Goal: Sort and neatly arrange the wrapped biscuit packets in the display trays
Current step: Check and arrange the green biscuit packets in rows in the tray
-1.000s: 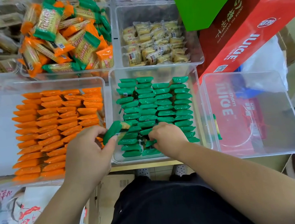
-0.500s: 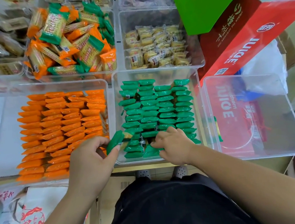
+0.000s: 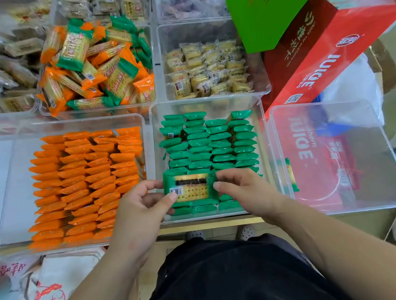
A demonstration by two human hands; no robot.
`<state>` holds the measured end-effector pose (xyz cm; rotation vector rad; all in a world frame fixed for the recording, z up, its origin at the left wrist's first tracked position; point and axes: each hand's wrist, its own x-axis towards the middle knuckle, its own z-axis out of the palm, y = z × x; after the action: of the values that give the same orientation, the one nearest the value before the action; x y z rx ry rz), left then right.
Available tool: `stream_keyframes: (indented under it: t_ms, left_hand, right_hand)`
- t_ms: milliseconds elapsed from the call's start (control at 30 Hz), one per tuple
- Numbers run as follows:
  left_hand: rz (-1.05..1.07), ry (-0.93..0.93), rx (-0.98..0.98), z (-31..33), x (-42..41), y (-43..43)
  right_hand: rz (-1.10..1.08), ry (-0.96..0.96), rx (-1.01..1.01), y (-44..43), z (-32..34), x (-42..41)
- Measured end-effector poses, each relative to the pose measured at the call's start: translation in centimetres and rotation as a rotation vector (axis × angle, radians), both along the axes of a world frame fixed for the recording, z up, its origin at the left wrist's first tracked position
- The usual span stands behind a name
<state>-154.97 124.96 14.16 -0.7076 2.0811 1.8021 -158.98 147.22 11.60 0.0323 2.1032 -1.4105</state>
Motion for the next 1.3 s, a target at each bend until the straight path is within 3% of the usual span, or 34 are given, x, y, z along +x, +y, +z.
stream_keyframes:
  t_ms: [133,233,533,667,867,1033,1167,1300]
  left_hand:
    - [-0.019,0.043,0.108,0.6,-0.1,0.1]
    - [0.036,0.012,0.26,0.3,-0.2,-0.5]
    - [0.044,-0.029,0.682,2.0,-0.4,-0.7]
    - [0.044,-0.008,0.653,2.4,-0.8,-0.8]
    - [0.091,0.041,0.451,2.8,-1.1,-0.9]
    - [0.116,0.088,0.358,3.1,-1.2,-0.5]
    - [0.0,0.103,0.285,3.6,-1.4,-1.0]
    - [0.003,0.07,0.152,3.6,-1.7,-0.9]
  right_hand:
    - [-0.218,0.013,-0.16,0.5,2.6,0.5]
    - [-0.343,-0.094,-0.341,1.1,3.5,0.7]
    - [-0.383,-0.431,-0.875,0.9,3.8,1.2]
    - [-0.394,-0.409,-0.8,0.8,3.8,0.9]
    - [-0.418,-0.314,-0.628,1.0,4.4,0.9]
    - [-0.473,-0.301,-0.638,0.7,5.3,0.6]
    - [-0.489,-0.314,-0.639,1.2,6.2,0.0]
    - [-0.358,-0.242,-0.393,1.3,6.4,-0.1]
